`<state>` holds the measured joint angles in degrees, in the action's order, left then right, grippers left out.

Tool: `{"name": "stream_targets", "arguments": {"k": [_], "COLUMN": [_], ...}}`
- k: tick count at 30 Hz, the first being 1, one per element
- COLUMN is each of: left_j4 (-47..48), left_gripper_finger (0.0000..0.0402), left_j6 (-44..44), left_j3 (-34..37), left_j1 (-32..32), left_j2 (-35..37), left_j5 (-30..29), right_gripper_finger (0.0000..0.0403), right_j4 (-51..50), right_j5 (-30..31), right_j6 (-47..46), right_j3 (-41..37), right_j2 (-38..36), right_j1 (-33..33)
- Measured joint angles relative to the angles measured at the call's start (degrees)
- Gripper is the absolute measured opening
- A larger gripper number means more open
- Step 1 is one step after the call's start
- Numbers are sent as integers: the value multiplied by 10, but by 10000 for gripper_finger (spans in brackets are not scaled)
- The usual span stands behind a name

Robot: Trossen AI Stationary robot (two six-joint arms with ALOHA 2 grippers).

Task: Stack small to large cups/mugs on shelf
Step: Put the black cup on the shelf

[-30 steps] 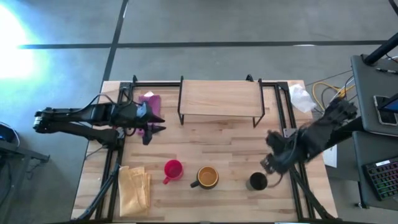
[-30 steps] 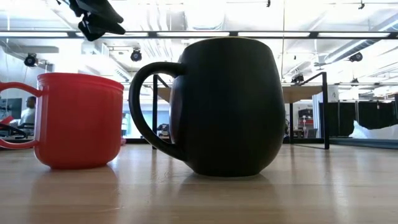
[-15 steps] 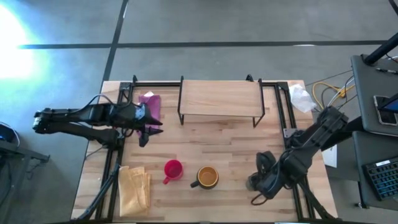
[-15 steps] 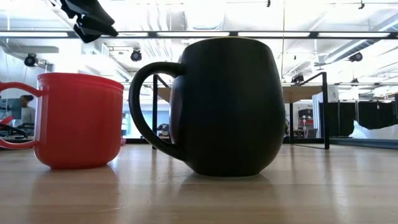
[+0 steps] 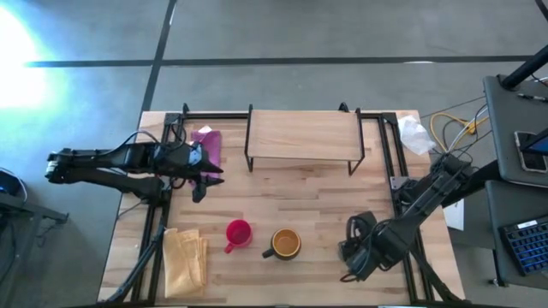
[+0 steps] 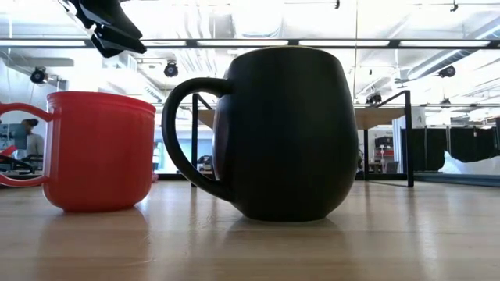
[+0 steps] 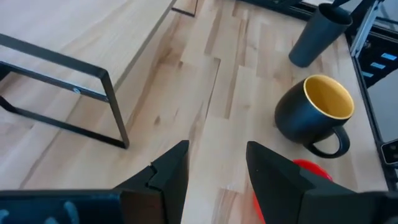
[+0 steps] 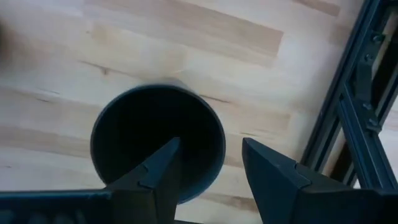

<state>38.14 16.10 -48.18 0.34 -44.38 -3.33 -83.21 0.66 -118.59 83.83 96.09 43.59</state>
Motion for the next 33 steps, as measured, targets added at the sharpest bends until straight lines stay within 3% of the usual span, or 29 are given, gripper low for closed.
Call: {"name": "stream_targets", "arguments": {"k": [6, 15, 21, 29, 33], "left_j4": [-2, -1, -1, 0, 0], "left_gripper_finger": [146, 146, 146, 146, 146], "left_j6": [0, 0, 0, 0, 1], "left_j3": [3, 9, 10, 10, 17], "left_j1": [0, 0, 0, 0, 0], "left_j2": [-6, -6, 2, 11, 13], "left_j5": [-19, -30, -45, -56, -58], "right_gripper_finger": [159, 150, 106, 18, 11], "right_j4": [-1, 2, 10, 11, 8], "right_j5": [-41, -34, -34, -14, -5], "right_j6": [0, 4, 5, 35, 71], "right_j3": [-4, -11, -13, -17, -17], "right_j2": [23, 48, 59, 56, 55], "right_j1": [0, -7, -8, -19, -30]}}
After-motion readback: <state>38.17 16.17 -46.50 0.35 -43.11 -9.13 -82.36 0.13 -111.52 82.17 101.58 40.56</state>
